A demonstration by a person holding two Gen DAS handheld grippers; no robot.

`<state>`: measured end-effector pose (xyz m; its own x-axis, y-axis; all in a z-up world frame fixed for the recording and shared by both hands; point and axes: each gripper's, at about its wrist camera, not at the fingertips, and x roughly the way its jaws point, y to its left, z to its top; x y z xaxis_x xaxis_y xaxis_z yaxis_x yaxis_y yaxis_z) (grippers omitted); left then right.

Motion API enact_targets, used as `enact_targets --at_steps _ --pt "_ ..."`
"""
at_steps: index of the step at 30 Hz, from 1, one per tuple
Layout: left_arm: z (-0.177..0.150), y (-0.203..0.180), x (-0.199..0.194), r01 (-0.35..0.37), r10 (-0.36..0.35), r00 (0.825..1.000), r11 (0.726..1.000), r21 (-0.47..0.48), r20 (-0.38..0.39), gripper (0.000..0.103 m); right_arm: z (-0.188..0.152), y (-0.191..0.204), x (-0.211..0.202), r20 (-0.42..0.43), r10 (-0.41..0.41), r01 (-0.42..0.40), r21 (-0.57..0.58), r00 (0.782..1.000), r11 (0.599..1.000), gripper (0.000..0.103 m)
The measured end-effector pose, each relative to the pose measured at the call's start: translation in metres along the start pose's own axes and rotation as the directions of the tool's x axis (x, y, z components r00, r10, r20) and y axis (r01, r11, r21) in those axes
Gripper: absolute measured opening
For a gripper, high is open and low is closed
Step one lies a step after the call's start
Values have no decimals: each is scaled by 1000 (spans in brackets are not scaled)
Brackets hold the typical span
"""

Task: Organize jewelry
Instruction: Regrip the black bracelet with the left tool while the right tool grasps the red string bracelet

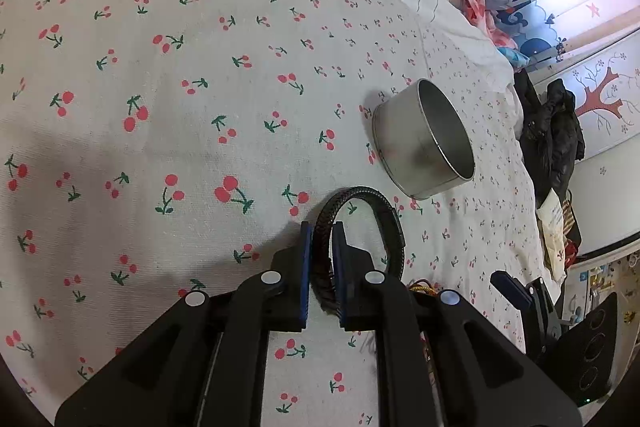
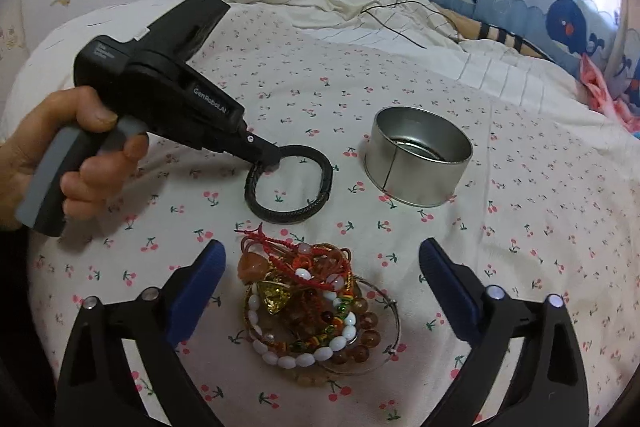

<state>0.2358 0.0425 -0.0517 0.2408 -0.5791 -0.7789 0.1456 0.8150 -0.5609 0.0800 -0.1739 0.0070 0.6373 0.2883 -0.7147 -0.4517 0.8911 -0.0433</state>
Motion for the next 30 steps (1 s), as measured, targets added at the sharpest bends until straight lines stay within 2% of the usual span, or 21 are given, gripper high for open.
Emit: enact_targets --at_steps 2,4,5,6,7,8,9,12,16,20,23,24,25,26,28,30 --pt "0 0 1 -2 2 1000 1000 2 -3 9 4 4 6 -29 12 -14 -68 1000 998 68" --pt "-1 0 2 -3 3 1000 1000 0 -10 9 8 8 13 -50 39 -45 -120 998 992 64" --pt "-1 0 3 -5 5 1000 1000 1 -13 10 10 10 17 -65 50 -59 -141 997 988 58" --pt "-2 0 4 -7 7 1000 1000 1 -15 10 10 12 21 -83 64 -76 -154 994 985 46" --pt "-2 0 5 -9 9 1000 1000 0 -17 11 9 11 26 -110 87 -103 -153 990 983 39" --pt "-2 1 6 -9 9 1000 1000 -2 -20 11 8 10 31 -137 108 -128 -140 985 982 23" --pt "-1 1 8 -9 9 1000 1000 -2 -23 13 5 9 33 -144 111 -131 -138 983 982 13" --pt "-2 -1 10 0 0 1000 1000 0 -28 21 4 5 28 -137 131 -147 -114 982 983 6" --pt "-3 -3 10 9 -9 1000 1000 7 -26 28 7 -5 6 -59 200 -203 -52 978 978 6" --pt "-6 -8 12 -6 6 1000 1000 28 -19 29 13 -20 -5 14 242 -242 45 970 969 6" --pt "-6 -8 13 -7 7 1000 1000 28 -20 29 16 -26 -8 20 286 -287 73 958 955 7" --pt "-6 -7 13 -4 4 1000 1000 25 -21 30 15 -23 -6 0 302 -302 60 953 951 35" --pt "-7 -8 13 -2 2 1000 1000 24 -22 31 15 -19 -6 -1 275 -275 37 961 961 56" --pt "-7 -8 14 -1 1 1000 1000 24 -22 31 14 -11 -9 22 229 -229 -13 973 973 82" --pt "-7 -9 14 1 -1 1000 1000 28 -21 35 16 -1 -6 -2 251 -251 -53 968 967 80" --pt "-8 -12 15 0 0 1000 999 40 -20 37 14 -4 5 -42 259 -260 -21 965 966 60"
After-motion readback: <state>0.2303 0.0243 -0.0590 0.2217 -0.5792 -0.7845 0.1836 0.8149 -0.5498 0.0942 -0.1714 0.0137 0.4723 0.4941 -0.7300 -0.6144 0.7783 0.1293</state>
